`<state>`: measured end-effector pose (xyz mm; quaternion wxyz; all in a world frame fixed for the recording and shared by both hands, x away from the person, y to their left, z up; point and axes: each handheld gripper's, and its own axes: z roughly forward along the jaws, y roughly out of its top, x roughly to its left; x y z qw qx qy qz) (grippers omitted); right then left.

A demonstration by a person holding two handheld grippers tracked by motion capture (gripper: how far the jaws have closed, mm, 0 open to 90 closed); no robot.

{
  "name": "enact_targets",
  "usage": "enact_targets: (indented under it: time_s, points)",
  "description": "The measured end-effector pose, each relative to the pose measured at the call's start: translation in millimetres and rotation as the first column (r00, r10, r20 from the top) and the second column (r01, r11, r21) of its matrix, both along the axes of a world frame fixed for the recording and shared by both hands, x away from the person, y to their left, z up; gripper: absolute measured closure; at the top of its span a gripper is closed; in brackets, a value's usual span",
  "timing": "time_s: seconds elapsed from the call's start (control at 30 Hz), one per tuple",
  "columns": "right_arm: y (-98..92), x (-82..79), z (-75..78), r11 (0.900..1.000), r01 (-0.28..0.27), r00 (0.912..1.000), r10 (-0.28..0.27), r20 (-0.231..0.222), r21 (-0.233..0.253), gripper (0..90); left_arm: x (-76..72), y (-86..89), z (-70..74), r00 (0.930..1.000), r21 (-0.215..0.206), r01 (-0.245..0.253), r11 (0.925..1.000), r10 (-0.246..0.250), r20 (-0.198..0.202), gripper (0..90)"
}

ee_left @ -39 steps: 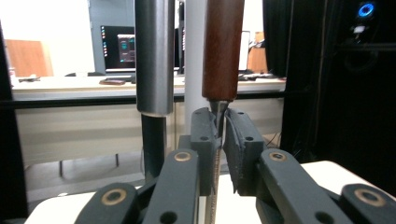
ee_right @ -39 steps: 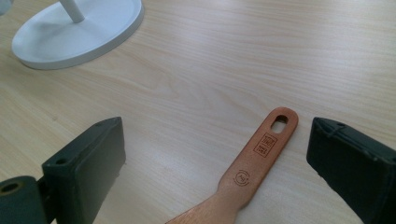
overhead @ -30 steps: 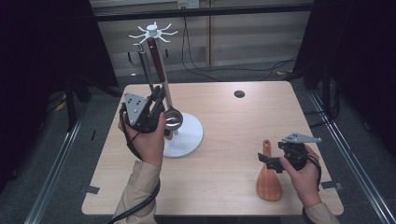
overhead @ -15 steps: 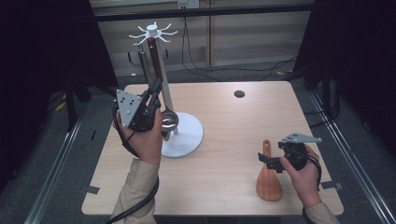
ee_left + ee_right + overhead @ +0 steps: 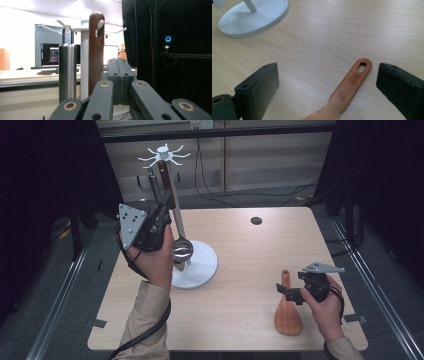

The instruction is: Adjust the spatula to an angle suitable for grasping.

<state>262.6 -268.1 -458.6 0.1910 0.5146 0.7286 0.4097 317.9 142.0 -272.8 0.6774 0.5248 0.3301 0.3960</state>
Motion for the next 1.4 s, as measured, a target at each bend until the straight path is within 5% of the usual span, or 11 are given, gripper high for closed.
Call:
enact_targets:
  time_s: [0.43,0.83,1.4]
  points:
    - [-1.7,0.0,-0.5,1.0,0.001,1.0,-0.001,-0.002,0.0,4.1,8.7,-3.3,18.1,0.999,-0.042,0.017,0.999,-0.015,0.042,90.0]
    - [-3.2,0.2,-0.9,1.0,0.003,1.0,-0.003,-0.003,0.003,4.1,19.7,-1.2,26.0,0.9992,-0.079,0.018,0.9967,-0.015,0.038,90.0]
    - [-2.4,0.1,-1.5,1.0,0.002,1.0,-0.002,-0.007,0.002,4.1,23.4,1.5,25.8,0.9998,-0.075,0.019,0.997,-0.019,0.009,90.0]
